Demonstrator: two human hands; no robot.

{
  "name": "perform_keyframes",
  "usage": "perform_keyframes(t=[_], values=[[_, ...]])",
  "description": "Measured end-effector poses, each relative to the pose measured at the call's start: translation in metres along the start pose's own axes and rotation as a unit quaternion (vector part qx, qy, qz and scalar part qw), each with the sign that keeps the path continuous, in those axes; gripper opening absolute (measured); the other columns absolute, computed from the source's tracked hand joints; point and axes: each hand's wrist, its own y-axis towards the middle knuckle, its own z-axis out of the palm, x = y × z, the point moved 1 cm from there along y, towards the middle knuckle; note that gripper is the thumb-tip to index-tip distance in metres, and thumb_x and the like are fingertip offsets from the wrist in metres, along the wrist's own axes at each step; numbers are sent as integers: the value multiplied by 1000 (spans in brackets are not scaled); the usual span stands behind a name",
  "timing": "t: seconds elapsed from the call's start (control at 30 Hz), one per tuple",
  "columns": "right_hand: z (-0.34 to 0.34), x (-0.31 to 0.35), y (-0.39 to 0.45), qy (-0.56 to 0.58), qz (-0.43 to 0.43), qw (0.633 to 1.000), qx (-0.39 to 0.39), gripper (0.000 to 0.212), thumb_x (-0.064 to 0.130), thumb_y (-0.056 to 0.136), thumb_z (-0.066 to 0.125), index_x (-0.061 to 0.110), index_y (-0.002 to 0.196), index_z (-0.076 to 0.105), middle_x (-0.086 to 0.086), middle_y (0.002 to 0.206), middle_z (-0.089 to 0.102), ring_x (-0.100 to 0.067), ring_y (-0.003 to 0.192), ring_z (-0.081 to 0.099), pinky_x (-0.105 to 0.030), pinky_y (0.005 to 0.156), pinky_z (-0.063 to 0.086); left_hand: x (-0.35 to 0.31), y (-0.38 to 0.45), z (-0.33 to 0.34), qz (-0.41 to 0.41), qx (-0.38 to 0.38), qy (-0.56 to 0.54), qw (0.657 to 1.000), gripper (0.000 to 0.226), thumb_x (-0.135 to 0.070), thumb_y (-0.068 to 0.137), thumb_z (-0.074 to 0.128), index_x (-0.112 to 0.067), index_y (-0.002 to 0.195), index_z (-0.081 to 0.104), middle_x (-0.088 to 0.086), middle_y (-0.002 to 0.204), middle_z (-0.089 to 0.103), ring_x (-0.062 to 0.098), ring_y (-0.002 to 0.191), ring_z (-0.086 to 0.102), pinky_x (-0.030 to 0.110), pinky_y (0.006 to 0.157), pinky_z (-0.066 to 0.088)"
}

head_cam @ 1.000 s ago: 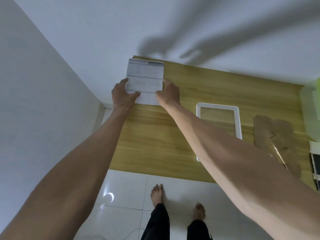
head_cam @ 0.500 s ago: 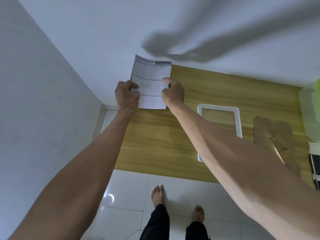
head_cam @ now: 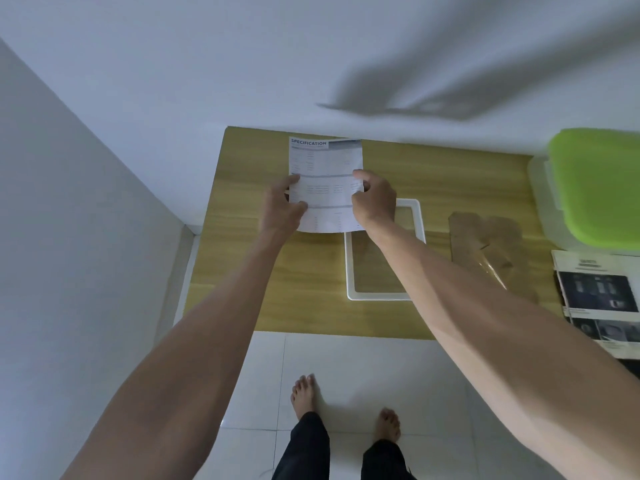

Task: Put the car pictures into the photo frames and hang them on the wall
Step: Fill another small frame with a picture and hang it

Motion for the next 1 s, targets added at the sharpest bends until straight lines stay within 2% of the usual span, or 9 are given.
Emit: perform_keyframes(t=[0.13,0.23,0.37,0.5,0.57,0.7,0.87,0.93,1.0], values=[[-39,-39,-10,-4,14,1000,-8,60,-5,87,44,21,138,60,-7,129,65,-24,114,62,-29,88,53,-12,-26,38,10,20,11,1000,64,0,80,71,-10,141,54,9,133,57,25,107,63,34,77,60],[-65,-65,-20,-10,20,1000,-11,59,-5,87,45,22,137,61,-7,128,65,-22,110,63,-25,81,51,-19,-46,63,8,28,17,999,64,-1,78,74,-11,139,56,7,127,60,24,102,63,31,77,56],[-90,-95,-37,-3,32,999,-11,60,-7,87,46,20,139,59,-6,130,65,-22,116,62,-26,89,51,-21,-70,91,-7,23,25,999,67,-2,75,80,-10,137,59,6,119,64,20,92,62,28,75,54],[-100,-122,-47,7,40,999,1,63,-8,86,46,20,141,58,-8,128,66,-23,114,63,-37,95,54,-16,-89,109,-23,21,53,998,70,-5,72,84,-9,137,59,8,122,65,22,96,64,35,86,57],[-101,-132,-50,1,43,999,13,63,-8,84,47,19,140,58,-8,128,66,-23,116,63,-37,97,53,-13,-97,114,-24,23,74,997,70,-6,71,85,-9,137,59,10,122,65,24,98,65,40,90,57],[-96,-141,-54,-11,50,998,35,63,-8,84,51,15,142,57,-9,130,65,-24,118,62,-34,100,51,-7,-107,115,-23,15,117,993,70,-8,69,86,-6,135,61,11,120,65,25,99,62,35,86,53],[-83,-146,-55,-30,45,998,41,62,-7,84,53,16,142,56,-10,124,64,-26,111,63,-38,97,54,-2,-110,114,-15,10,160,987,71,-9,68,87,-7,134,62,12,117,62,28,101,62,31,83,50],[-82,-146,-55,-42,40,998,32,61,-7,85,53,15,141,57,-10,129,61,-26,116,61,-33,97,52,-2,-109,115,-13,11,174,985,71,-10,68,87,-7,134,62,13,118,60,28,102,61,28,83,47],[-81,-147,-54,-61,38,997,28,57,-7,85,51,14,138,59,-10,126,59,-27,118,57,-26,90,45,-3,-108,116,-15,13,177,984,71,-10,69,87,-7,135,61,12,119,59,28,103,61,30,84,48]])
